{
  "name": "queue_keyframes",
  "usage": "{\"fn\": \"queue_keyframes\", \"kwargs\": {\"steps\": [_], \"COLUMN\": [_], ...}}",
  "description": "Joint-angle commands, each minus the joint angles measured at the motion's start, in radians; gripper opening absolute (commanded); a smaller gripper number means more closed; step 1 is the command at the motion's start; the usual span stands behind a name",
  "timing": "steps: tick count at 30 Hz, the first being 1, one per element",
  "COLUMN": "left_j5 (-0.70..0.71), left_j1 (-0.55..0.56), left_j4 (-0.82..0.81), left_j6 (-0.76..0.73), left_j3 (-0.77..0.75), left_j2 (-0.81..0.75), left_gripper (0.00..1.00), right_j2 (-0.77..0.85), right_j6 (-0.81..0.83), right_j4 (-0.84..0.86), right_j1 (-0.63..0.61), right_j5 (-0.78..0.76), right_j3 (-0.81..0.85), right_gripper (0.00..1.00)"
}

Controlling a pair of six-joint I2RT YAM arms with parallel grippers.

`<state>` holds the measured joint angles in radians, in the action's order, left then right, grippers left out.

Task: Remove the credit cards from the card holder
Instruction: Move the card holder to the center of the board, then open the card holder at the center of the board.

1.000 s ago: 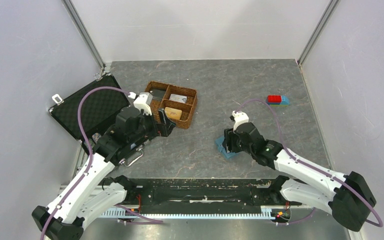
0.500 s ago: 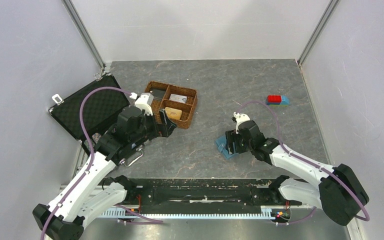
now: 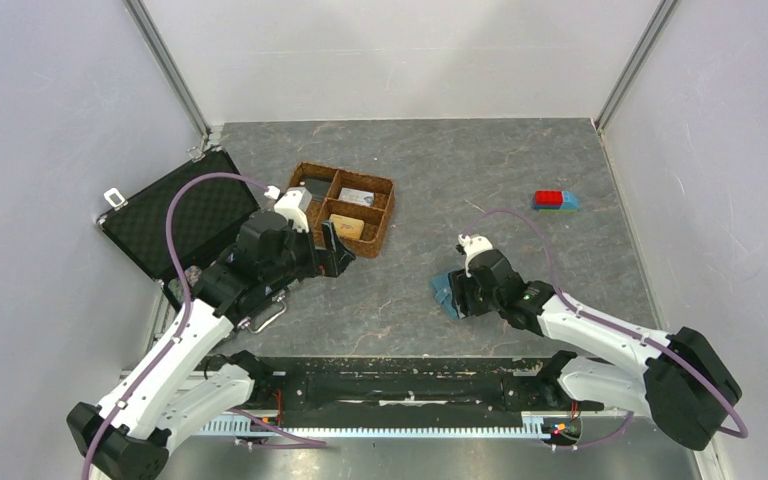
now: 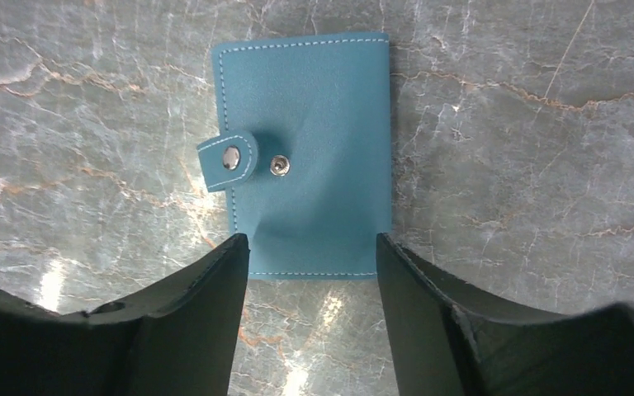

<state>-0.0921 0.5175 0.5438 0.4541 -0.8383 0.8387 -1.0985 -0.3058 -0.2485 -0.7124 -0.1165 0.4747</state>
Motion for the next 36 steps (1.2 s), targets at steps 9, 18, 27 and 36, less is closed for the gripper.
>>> {"fn": "queue_keyframes", "kwargs": {"steps": [9,18,27,36], "left_j5": [0.004,0.002,-0.011,-0.019], "left_j1": [0.001,0.000,-0.001,0.000], "left_j4": [0.013,0.015,0.002,0.010], "left_j6": [0.024,0.020,0.024,0.030], "left_j3": [0.014,0.024,0.024,0.022], "left_j2": [0.037,0.028,0.033,0.047], "left_gripper": [1.00,1.00,1.00,1.00], "right_j2": [0.046,-0.054,-0.139,-0.140], "right_j6": [-0.006,-0.066,-0.120,-0.167], "right_j4": [-0.017,-0.006,-0.069,-0.066], "right_j1": [-0.049,-0.104,-0.204,-0.230], "right_j5": [-0.023,-0.085,-0.274,-0.323], "right_j3": [0.078,0.078,0.095,0.099], "right_gripper": [0.50,0.59,0.54,0.11]}}
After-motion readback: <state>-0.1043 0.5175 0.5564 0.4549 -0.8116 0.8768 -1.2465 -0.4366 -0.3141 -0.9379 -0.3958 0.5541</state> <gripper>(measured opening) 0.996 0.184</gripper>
